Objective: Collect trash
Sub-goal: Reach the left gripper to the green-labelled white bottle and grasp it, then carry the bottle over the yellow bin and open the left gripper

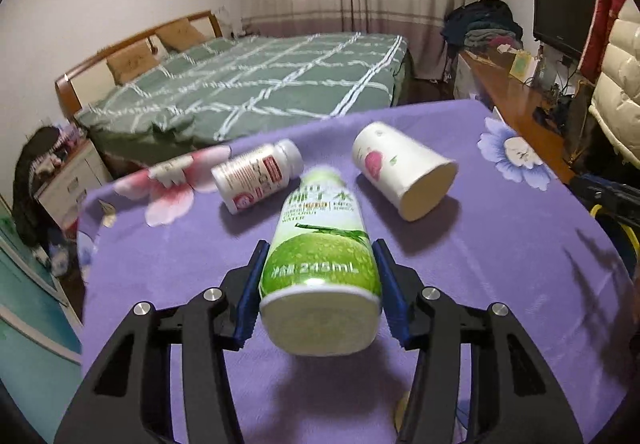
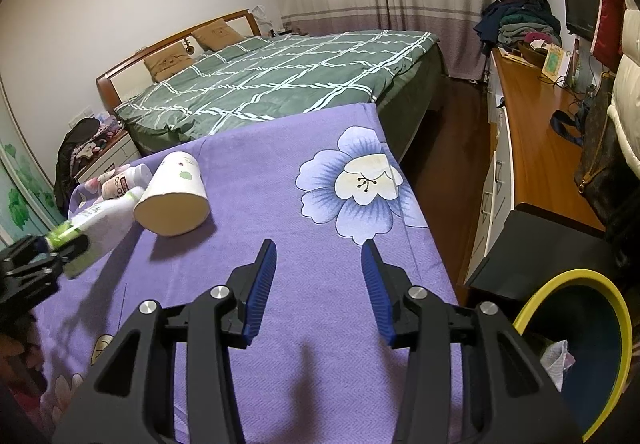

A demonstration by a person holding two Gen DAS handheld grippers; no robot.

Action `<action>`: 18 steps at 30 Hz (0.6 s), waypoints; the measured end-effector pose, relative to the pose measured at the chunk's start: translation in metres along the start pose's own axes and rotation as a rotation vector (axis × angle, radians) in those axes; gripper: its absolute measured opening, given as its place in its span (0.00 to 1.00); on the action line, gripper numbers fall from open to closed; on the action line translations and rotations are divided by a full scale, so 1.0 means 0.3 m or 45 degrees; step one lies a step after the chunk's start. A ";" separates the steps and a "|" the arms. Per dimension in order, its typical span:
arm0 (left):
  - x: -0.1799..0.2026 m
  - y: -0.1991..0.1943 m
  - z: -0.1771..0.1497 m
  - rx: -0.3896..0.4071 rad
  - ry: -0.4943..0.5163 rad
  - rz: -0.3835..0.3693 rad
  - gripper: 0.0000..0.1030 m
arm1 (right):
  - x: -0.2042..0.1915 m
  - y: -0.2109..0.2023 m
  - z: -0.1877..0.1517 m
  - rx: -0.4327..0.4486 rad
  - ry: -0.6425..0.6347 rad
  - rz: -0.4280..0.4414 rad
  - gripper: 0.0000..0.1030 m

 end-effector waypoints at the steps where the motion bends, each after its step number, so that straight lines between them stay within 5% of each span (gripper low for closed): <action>1: 0.002 -0.031 0.017 0.019 0.000 0.004 0.50 | 0.000 -0.001 0.000 0.000 0.000 0.000 0.41; 18: 0.126 -0.248 0.130 0.097 0.003 -0.023 0.50 | 0.049 -0.100 0.049 0.091 0.013 -0.010 0.41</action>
Point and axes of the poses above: each gripper's, at about its wrist camera, not at the fingertips, and y roughly the way its jaws point, x to its right, z to its top, the point moved 9 cm from there along y, roughly the way its jaws point, and after that the axes turned 12 degrees about x, right-handed, at the moved point
